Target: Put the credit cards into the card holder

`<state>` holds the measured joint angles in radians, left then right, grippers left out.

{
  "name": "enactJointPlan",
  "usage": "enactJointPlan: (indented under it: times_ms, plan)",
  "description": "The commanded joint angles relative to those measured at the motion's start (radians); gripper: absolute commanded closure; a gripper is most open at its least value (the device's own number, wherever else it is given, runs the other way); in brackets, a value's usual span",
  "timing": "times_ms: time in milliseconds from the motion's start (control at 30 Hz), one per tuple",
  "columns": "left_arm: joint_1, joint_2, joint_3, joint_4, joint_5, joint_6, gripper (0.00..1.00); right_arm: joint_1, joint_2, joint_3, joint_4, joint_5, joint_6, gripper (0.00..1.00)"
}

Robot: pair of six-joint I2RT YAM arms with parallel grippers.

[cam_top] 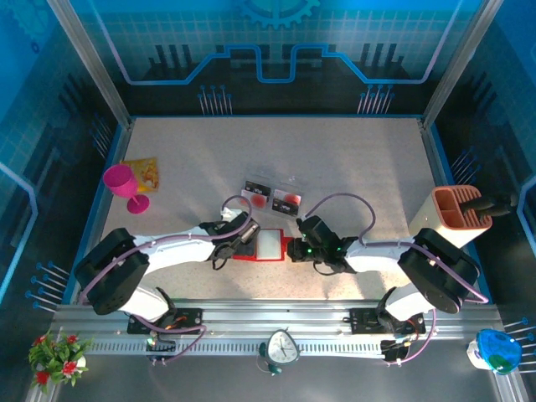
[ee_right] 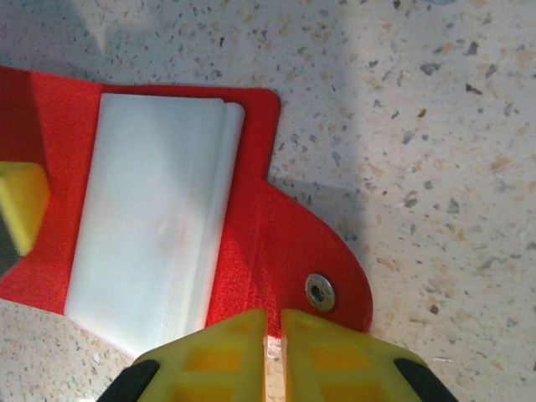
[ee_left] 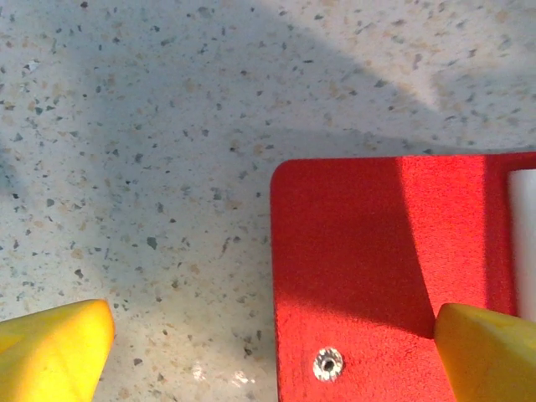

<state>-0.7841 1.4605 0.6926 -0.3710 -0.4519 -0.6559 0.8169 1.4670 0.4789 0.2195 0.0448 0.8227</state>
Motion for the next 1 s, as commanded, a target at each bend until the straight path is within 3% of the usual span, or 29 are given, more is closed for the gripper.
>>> enactJointPlan:
  times_ms: [0, 267, 533, 967]
  plan:
    - [0.008, -0.076, 0.045, -0.031, 0.064, -0.012, 0.01, -0.007, 0.022, -0.023, 0.044, 0.004, 0.023, 0.86]
    - [0.006, -0.166, 0.153, -0.052, 0.216, 0.007, 0.01, -0.008, 0.035, -0.028, 0.079, -0.02, 0.032, 0.86]
    - [0.002, -0.14, 0.156, 0.111, 0.385, -0.08, 0.01, -0.007, 0.026, -0.036, 0.084, -0.025, 0.04, 0.87]
    - [0.041, -0.105, -0.038, 0.221, 0.332, -0.086, 0.01, -0.006, -0.014, -0.048, 0.07, -0.02, 0.057, 0.87]
